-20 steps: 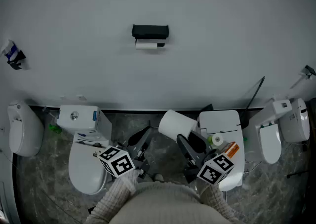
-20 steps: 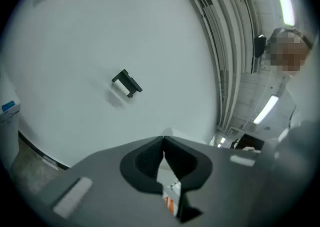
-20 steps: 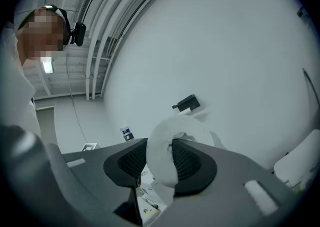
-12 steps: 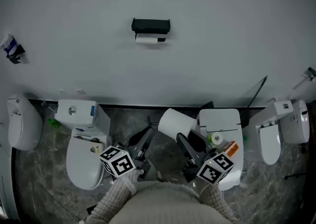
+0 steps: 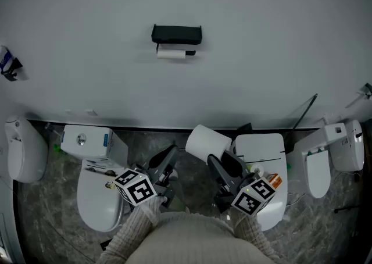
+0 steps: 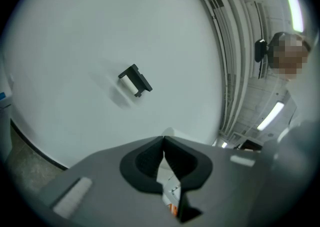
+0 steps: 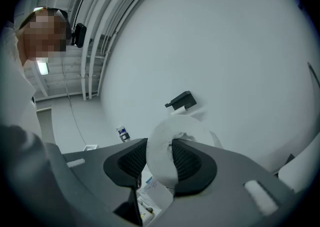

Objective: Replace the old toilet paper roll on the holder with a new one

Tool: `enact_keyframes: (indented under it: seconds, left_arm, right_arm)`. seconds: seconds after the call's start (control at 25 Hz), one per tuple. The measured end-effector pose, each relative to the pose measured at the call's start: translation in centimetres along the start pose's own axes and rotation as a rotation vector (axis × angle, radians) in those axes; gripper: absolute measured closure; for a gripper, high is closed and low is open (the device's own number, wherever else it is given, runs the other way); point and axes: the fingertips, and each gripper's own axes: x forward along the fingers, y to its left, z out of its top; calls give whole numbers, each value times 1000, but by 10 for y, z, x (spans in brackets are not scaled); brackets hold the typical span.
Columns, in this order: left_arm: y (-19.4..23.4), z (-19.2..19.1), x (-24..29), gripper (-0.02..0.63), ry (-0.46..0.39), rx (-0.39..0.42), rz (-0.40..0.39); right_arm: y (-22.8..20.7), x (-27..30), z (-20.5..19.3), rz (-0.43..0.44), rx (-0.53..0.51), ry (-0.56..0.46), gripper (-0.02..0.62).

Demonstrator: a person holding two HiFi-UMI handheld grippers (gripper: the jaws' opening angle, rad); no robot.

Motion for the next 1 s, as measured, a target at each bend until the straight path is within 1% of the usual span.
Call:
enact_keyframes:
  seconds: [0.24,0.44,0.64,0.84,1.0]
  left_arm:
    - [37,50,44,598,1,10,-32]
    - [61,84,80,598,9,4,-72]
    - [87,105,100,598,39,17,-85]
    - [114,120,115,598,48,-6,-87]
    - [123,126,126,598,47,-22,-102]
  right_arm:
    - [-30,60,29,-31,-17,-28,451]
    - [-52,97,54,-70,-25,-49,451]
    - [-74,132,63,-99,-21,-58,451]
    - [-90,159,66,-117,-2,-59,451]
    - [-100,166,63,-139,26,-61,451]
